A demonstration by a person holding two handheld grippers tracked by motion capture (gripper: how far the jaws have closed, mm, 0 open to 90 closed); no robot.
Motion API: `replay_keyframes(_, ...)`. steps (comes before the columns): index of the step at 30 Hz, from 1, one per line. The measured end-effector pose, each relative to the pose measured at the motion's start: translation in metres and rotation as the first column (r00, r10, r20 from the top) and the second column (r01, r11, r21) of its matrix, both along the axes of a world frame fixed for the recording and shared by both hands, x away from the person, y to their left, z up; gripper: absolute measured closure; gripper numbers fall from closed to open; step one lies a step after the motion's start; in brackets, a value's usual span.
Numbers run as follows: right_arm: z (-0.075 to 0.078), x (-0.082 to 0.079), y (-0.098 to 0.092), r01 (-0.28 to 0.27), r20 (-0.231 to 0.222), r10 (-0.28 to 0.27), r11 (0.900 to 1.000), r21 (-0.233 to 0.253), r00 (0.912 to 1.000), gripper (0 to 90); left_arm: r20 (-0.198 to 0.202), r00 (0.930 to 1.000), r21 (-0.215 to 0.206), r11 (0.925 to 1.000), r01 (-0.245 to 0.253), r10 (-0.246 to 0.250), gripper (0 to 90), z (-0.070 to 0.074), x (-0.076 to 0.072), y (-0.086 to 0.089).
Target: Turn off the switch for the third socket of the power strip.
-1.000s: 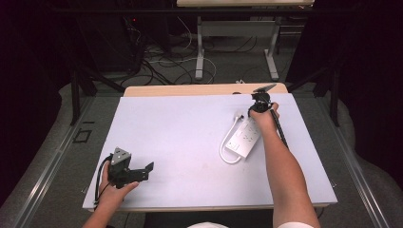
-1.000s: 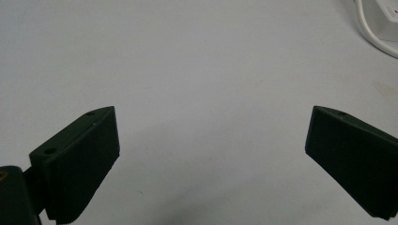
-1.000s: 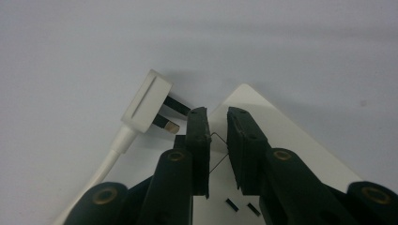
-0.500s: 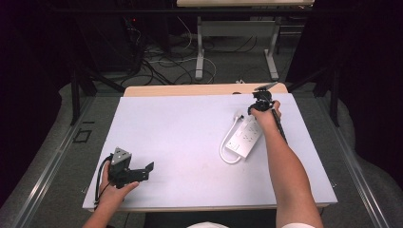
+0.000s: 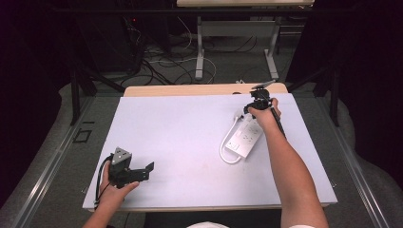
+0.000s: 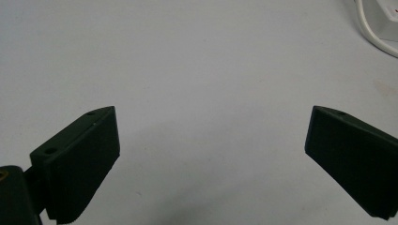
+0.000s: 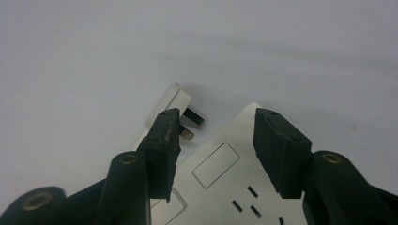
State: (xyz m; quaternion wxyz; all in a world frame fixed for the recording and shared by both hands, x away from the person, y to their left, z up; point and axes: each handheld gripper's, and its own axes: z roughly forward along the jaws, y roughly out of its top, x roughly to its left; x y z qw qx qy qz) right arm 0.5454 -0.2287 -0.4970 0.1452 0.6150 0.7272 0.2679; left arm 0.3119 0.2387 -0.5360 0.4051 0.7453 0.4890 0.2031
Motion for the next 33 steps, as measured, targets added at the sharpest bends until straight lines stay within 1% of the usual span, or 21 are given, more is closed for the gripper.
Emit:
replay_keyframes(1, 0.000, 0.000, 0.001, 0.000, 0.000, 0.000, 1.000, 0.001, 1.0000, 49.2, 0.000, 1.0000, -0.001, 1.0000, -0.001, 0.001, 3.4, 0.000, 0.000, 0.000)
replay_keyframes(2, 0.000, -0.001, 0.002, -0.005, 0.000, 0.005, 1.000, 0.006, 1.0000, 49.0, 0.002, 1.0000, 0.007, 1.0000, 0.001, -0.001, 3.4, 0.000, 0.000, 0.001)
replay_keyframes(4, 0.000, -0.001, 0.002, -0.014, -0.006, 0.014, 1.000, -0.008, 0.9999, 48.4, 0.000, 1.0000, -0.001, 1.0000, -0.002, 0.002, 3.4, 0.000, 0.000, 0.000)
replay_keyframes(7, 0.000, -0.002, 0.003, -0.015, 0.002, 0.015, 1.000, -0.024, 0.9999, 45.1, 0.000, 1.0000, -0.001, 1.0000, -0.002, 0.002, 3.4, 0.000, 0.000, 0.000)
replay_keyframes(9, 0.001, -0.002, 0.004, -0.015, 0.005, 0.015, 1.000, -0.027, 0.9999, 39.5, 0.000, 1.0000, -0.001, 1.0000, -0.002, 0.002, 3.4, 0.000, 0.000, 0.000)
replay_keyframes(10, 0.001, -0.003, 0.005, -0.014, 0.015, 0.014, 1.000, -0.021, 0.9998, 35.9, 0.000, 1.0000, -0.001, 1.0000, -0.002, 0.002, 3.4, 0.000, 0.000, 0.000)
replay_keyframes(11, 0.002, -0.003, 0.005, -0.012, 0.015, 0.012, 1.000, -0.027, 0.9998, 32.6, 0.001, 1.0000, -0.001, 1.0000, -0.002, 0.002, 3.4, 0.000, 0.000, 0.000)
replay_keyframes(14, 0.003, -0.004, 0.006, -0.026, 0.027, 0.027, 0.999, -0.025, 0.9993, 21.5, 0.001, 1.0000, 0.000, 1.0000, 0.000, 0.000, 3.4, 0.000, 0.000, 0.000)
replay_keyframes(15, 0.003, -0.004, 0.006, -0.020, 0.033, 0.021, 0.999, -0.028, 0.9993, 18.1, 0.001, 1.0000, 0.000, 1.0000, 0.000, 0.000, 3.4, 0.000, 0.000, 0.000)
replay_keyframes(16, 0.003, -0.005, 0.007, -0.023, 0.036, 0.024, 0.999, -0.029, 0.9991, 15.5, 0.001, 1.0000, 0.000, 1.0000, 0.001, -0.001, 3.4, 0.000, 0.000, 0.000)
replay_keyframes(19, 0.005, -0.006, 0.007, -0.029, 0.056, 0.030, 0.999, -0.020, 0.9980, 14.1, 0.001, 1.0000, 0.000, 1.0000, 0.001, -0.001, 3.4, 0.000, 0.000, 0.000)
replay_keyframes(20, 0.006, -0.007, 0.008, -0.029, 0.054, 0.030, 0.999, -0.026, 0.9981, 11.9, 0.001, 1.0000, 0.000, 1.0000, 0.000, 0.000, 3.4, 0.000, 0.000, 0.000)
replay_keyframes(22, 0.007, -0.009, 0.010, -0.028, 0.059, 0.029, 0.999, -0.018, 0.9978, 4.9, 0.001, 1.0000, 0.001, 1.0000, 0.000, 0.000, 3.4, 0.000, 0.000, 0.000)
replay_keyframes(23, 0.008, -0.010, 0.011, -0.047, 0.056, 0.047, 0.999, -0.014, 0.9973, 1.1, 0.002, 1.0000, 0.001, 1.0000, 0.000, 0.000, 3.4, 0.000, 0.000, 0.000)
replay_keyframes(25, 0.008, -0.013, 0.014, -0.077, 0.065, 0.079, 0.996, -0.034, 0.9948, 0.0, 0.001, 1.0000, 0.000, 1.0000, -0.001, 0.001, 3.4, 0.000, 0.000, 0.000)
replay_keyframes(27, 0.010, -0.015, 0.017, -0.091, 0.081, 0.093, 0.995, -0.036, 0.9923, 0.0, 0.001, 1.0000, 0.001, 1.0000, -0.001, 0.001, 3.4, 0.000, 0.000, 0.000)
replay_keyframes(28, 0.011, -0.017, 0.019, -0.091, 0.083, 0.092, 0.996, -0.023, 0.9923, 0.0, 0.001, 1.0000, 0.001, 1.0000, 0.000, 0.000, 3.4, 0.000, 0.000, 0.000)
replay_keyframes(30, 0.013, -0.019, 0.023, -0.108, 0.092, 0.109, 0.994, -0.023, 0.9897, 0.0, 0.002, 1.0000, 0.001, 1.0000, 0.000, 0.000, 3.4, 0.000, 0.000, 0.000)
replay_keyframes(31, 0.013, -0.021, 0.025, -0.127, 0.106, 0.129, 0.992, -0.029, 0.9860, 0.0, 0.002, 1.0000, 0.001, 1.0000, 0.000, 0.000, 3.4, 0.001, -0.001, 0.000)
replay_keyframes(33, 0.015, -0.022, 0.028, -0.139, 0.112, 0.142, 0.990, -0.031, 0.9835, 0.0, 0.002, 1.0000, 0.000, 1.0000, 0.000, 0.000, 3.4, 0.000, -0.001, 0.000)
